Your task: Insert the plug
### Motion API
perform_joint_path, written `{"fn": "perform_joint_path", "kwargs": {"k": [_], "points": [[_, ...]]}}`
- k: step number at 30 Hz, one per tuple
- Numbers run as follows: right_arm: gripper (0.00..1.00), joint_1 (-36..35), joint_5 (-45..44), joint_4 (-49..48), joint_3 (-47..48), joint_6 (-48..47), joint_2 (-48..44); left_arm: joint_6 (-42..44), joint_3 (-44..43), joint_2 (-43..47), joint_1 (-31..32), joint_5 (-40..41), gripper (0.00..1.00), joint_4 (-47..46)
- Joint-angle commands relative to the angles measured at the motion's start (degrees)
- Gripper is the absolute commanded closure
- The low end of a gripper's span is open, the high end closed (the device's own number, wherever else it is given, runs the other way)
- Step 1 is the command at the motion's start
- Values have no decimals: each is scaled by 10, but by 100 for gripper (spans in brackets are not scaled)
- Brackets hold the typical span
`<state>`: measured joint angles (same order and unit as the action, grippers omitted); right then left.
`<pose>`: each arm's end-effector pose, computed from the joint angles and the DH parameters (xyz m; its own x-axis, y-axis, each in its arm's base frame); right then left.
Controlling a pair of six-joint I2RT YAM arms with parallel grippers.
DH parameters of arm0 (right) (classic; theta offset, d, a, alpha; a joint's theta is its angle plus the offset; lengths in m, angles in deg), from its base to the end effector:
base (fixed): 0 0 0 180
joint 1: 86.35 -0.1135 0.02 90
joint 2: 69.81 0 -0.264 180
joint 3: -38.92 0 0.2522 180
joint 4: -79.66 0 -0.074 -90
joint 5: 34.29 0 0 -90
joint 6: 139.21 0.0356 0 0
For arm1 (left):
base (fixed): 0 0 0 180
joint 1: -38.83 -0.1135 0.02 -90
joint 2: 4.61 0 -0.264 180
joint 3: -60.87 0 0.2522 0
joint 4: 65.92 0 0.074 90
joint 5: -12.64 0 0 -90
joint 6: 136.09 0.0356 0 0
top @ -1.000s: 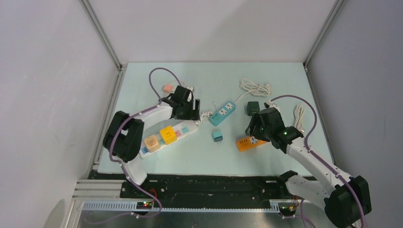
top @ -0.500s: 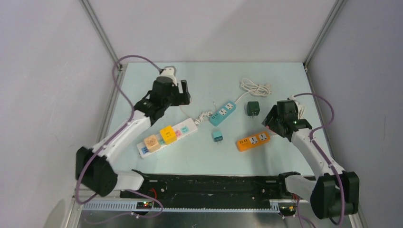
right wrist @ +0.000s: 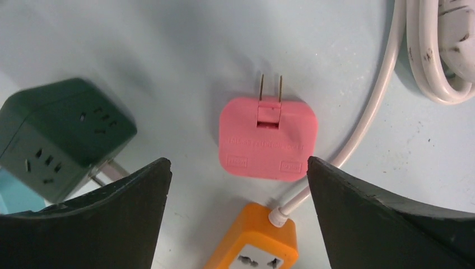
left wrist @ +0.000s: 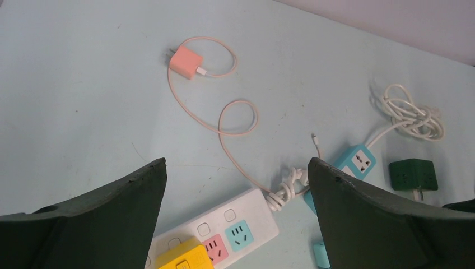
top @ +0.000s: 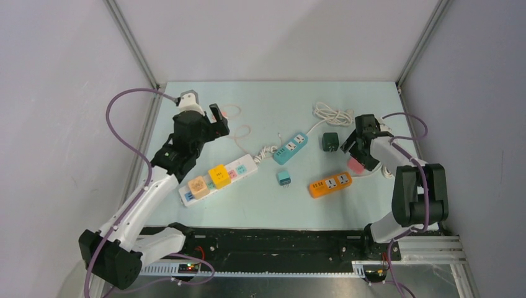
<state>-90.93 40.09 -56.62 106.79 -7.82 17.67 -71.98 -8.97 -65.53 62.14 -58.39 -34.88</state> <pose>0.2944 0.0140 0.1958 -0.6395 0.5876 -0.4958 0.6216 0.7746 0.1163 0.2255 -0.0846 0.3428 -0.3537 -0.2972 -0.8869 -0.0631 0.9536 -0.2944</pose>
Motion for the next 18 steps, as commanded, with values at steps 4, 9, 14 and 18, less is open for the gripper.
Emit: {"fn": "perform_joint_path", "kwargs": {"k": [4, 9, 14, 18], "points": [[11, 13, -27, 14, 51, 13, 64, -20, 3, 19, -2, 13, 0, -17], [11, 14, -32, 24, 55, 14, 86, -23, 1, 12, -2, 4, 0, -17], [11, 10, -36, 36, 55, 13, 94, -26, 1, 10, -2, -5, 0, -18], [10, 7, -43, 46, 55, 5, 89, -25, 1, 11, -2, -8, 0, -17]]}}
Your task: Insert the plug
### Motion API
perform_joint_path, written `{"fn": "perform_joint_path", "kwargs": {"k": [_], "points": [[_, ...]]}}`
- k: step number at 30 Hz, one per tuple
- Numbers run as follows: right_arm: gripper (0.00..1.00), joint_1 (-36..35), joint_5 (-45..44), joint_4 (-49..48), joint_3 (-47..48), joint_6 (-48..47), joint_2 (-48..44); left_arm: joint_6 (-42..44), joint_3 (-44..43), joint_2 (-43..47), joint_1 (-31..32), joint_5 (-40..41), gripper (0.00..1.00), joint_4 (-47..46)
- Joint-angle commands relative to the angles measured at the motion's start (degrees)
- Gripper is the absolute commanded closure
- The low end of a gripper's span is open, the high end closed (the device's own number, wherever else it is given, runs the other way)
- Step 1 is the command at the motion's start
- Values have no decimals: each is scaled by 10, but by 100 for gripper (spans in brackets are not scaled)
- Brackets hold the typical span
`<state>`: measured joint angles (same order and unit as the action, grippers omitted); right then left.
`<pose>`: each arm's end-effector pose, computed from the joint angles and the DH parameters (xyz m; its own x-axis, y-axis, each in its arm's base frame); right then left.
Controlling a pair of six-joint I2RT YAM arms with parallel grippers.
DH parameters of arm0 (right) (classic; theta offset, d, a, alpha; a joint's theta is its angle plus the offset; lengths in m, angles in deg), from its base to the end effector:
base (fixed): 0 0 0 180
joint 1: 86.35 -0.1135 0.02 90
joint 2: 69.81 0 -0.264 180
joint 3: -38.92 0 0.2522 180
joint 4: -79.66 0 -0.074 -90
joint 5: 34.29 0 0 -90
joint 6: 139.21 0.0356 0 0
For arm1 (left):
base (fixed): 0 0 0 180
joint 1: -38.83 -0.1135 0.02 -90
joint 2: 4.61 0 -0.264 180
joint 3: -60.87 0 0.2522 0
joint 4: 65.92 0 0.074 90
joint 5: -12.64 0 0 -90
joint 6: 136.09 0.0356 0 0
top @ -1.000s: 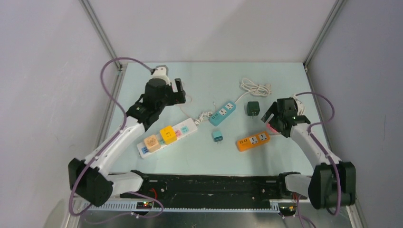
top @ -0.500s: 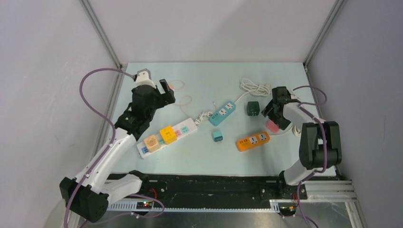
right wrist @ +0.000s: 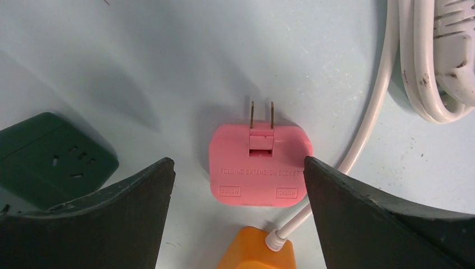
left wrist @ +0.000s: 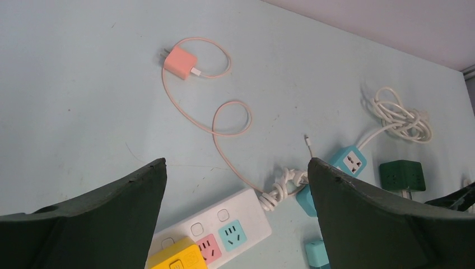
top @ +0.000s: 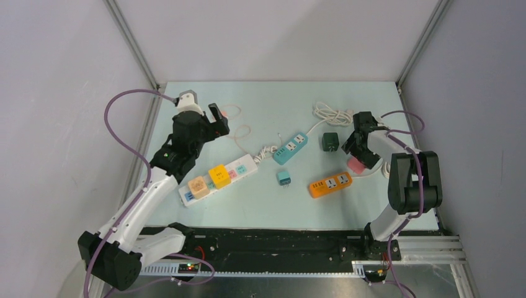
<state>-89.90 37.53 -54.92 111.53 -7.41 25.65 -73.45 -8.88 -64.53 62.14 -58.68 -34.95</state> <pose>0.3175 0.0086 0.1782 -0.6535 0.5939 -0.4692 0.6601 0.7506 0.0307 0.2218 -0.0832 0.3462 -0.3404 -0.3274 -0.8815 -0.0629 0.9433 -0.3261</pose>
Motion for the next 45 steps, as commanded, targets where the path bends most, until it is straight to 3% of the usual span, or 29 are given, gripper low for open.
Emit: {"fn": "perform_joint_path", "kwargs": {"k": [1, 17, 25, 29, 33, 41, 45], "points": [[9, -4, -20, 29, 7, -6, 5, -10, 0, 1, -3, -5, 0, -17], [8, -10, -8, 34, 7, -39, 25, -8, -3, -6, -3, -17, 0, -17], [11, -10, 0, -13, -26, -30, 24, -6, -3, -6, -3, -19, 0, -17], [24, -5, 27, -37, -41, -29, 7, -6, -5, -9, -3, -27, 0, -17], [60, -6, 59, -49, -45, -34, -9, -13, -7, -16, -2, -38, 1, -19], [66, -12, 123, -24, -44, -19, -119, -26, 0, -52, 3, -130, 2, -55], [66, 2, 222, -3, -47, 25, -200, -28, 28, -46, 46, -185, 2, -134]]}}
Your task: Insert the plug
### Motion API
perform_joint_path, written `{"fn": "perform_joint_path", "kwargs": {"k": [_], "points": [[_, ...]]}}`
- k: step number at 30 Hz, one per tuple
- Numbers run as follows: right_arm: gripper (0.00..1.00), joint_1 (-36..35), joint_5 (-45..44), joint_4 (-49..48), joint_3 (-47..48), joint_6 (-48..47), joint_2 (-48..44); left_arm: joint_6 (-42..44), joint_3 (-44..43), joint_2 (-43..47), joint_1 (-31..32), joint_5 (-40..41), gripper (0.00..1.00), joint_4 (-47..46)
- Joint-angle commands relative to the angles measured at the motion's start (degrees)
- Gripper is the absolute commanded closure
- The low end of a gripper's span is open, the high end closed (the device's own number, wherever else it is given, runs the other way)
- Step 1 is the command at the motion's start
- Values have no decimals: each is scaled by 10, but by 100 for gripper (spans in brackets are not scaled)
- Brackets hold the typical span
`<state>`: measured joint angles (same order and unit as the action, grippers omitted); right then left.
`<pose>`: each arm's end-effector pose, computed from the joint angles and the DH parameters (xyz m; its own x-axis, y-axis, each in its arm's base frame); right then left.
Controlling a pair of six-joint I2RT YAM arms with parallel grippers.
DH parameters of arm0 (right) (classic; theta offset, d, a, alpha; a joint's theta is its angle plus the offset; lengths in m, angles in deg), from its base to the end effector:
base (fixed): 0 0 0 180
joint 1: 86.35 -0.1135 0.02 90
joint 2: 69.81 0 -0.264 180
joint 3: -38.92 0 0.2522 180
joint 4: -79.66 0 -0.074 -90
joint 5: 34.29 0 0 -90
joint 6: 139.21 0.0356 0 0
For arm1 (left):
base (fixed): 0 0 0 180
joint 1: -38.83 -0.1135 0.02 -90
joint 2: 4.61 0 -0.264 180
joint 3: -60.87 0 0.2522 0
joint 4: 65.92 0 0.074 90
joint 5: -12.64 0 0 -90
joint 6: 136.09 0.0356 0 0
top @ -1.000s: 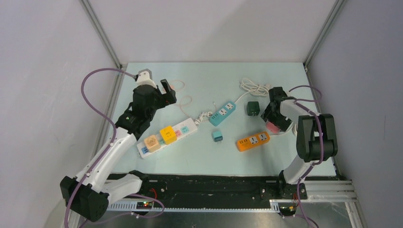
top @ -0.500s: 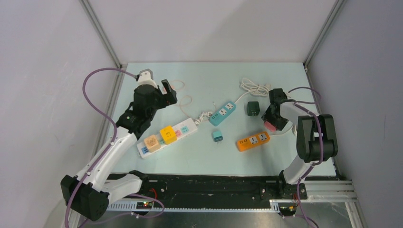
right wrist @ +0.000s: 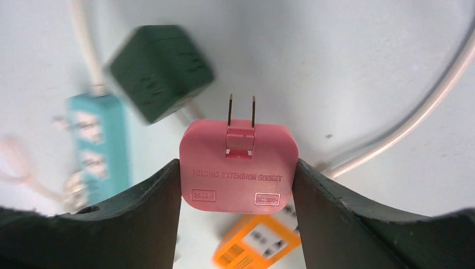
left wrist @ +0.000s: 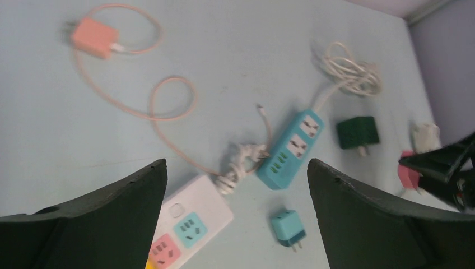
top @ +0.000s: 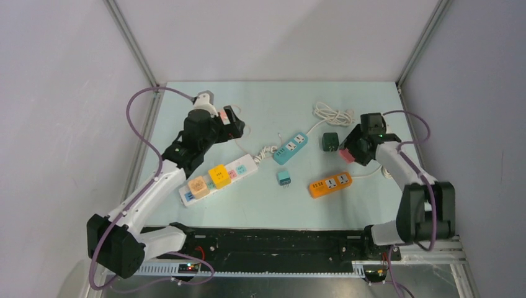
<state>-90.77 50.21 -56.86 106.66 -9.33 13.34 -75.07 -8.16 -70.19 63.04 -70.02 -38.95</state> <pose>0.2876 0.0188 0.2149 -0.6726 0.5881 -0.4491 0.5264 0.8068 0.2683 0.2416 -0.1036 0.3254 -0.4637 -0.3184 -0.8268 0.0860 0.9126 -0.3997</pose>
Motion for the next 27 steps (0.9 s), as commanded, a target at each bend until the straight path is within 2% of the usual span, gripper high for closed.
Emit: {"fn": "perform_joint_path", "kwargs": {"k": [1, 7, 10, 14, 22, 27], "points": [[66, 14, 110, 13, -3, 68, -104, -14, 24, 10, 47, -90, 2, -119], [66, -15, 215, -54, -44, 205, -209, 22, 19, -24, 150, -122, 2, -185], [66, -41, 259, -124, -85, 283, -258, -1, 14, -50, 174, -201, 2, -257], [66, -67, 287, -163, -98, 377, -297, -8, -14, -85, 208, -248, 2, -300], [67, -115, 257, -156, -100, 455, -354, 9, -45, -145, 248, -244, 2, -311], [70, -146, 250, -173, -113, 500, -361, 29, -64, -163, 283, -173, 6, -316]]}}
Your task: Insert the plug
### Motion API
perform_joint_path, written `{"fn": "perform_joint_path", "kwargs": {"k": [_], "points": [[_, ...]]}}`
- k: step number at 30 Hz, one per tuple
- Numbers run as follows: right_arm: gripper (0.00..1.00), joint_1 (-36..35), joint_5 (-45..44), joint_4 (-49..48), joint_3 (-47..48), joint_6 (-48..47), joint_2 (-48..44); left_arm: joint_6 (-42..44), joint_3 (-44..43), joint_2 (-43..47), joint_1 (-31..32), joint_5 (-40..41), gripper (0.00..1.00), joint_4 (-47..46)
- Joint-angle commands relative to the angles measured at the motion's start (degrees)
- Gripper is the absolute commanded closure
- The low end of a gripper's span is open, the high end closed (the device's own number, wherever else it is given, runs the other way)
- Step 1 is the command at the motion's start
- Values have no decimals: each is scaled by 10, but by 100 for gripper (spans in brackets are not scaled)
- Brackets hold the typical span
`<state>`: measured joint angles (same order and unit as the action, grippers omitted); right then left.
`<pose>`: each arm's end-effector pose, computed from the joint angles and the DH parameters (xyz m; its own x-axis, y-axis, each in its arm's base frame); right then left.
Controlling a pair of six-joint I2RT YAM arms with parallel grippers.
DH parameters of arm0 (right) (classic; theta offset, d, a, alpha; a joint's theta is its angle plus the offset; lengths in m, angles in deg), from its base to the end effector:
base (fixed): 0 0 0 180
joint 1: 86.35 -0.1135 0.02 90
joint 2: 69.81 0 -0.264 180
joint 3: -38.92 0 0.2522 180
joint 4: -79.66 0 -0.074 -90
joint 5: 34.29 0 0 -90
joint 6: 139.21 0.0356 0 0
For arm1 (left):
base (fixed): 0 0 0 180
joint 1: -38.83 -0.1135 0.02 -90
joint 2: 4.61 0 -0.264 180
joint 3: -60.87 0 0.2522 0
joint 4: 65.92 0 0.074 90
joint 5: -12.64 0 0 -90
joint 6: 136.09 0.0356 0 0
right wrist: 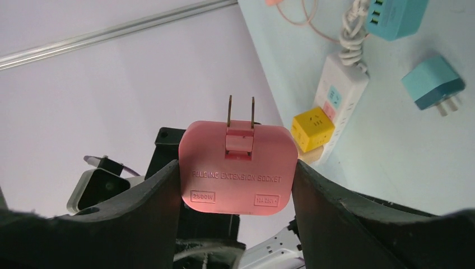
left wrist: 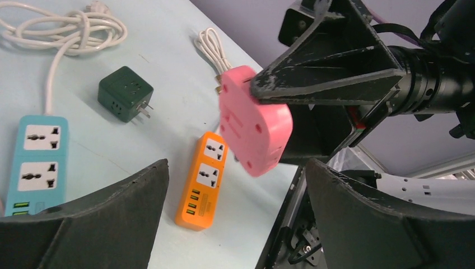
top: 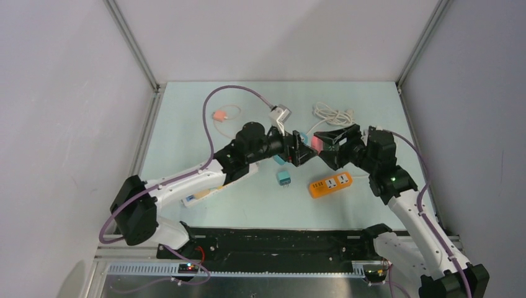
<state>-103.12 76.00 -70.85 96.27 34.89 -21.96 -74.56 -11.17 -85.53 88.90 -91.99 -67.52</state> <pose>0.1807 0.0674 0.3141 -0.6132 0.7896 0.0213 0.2657 0.1808 0.9470 0.2082 -0.2627 0.3215 -0.5019 -0.1190 -0.8567 0.7548 0.4234 -0.5010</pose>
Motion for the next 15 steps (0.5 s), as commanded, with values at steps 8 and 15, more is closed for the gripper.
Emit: {"fn": "perform_joint_path", "kwargs": {"k": [8, 15], "points": [[71, -67, -32, -59, -10, 90, -6, 13, -38, -20, 31, 81, 15, -29], [71, -88, -64, -65, -10, 95, -4, 31, -46, -28, 53, 180, 26, 4]]}}
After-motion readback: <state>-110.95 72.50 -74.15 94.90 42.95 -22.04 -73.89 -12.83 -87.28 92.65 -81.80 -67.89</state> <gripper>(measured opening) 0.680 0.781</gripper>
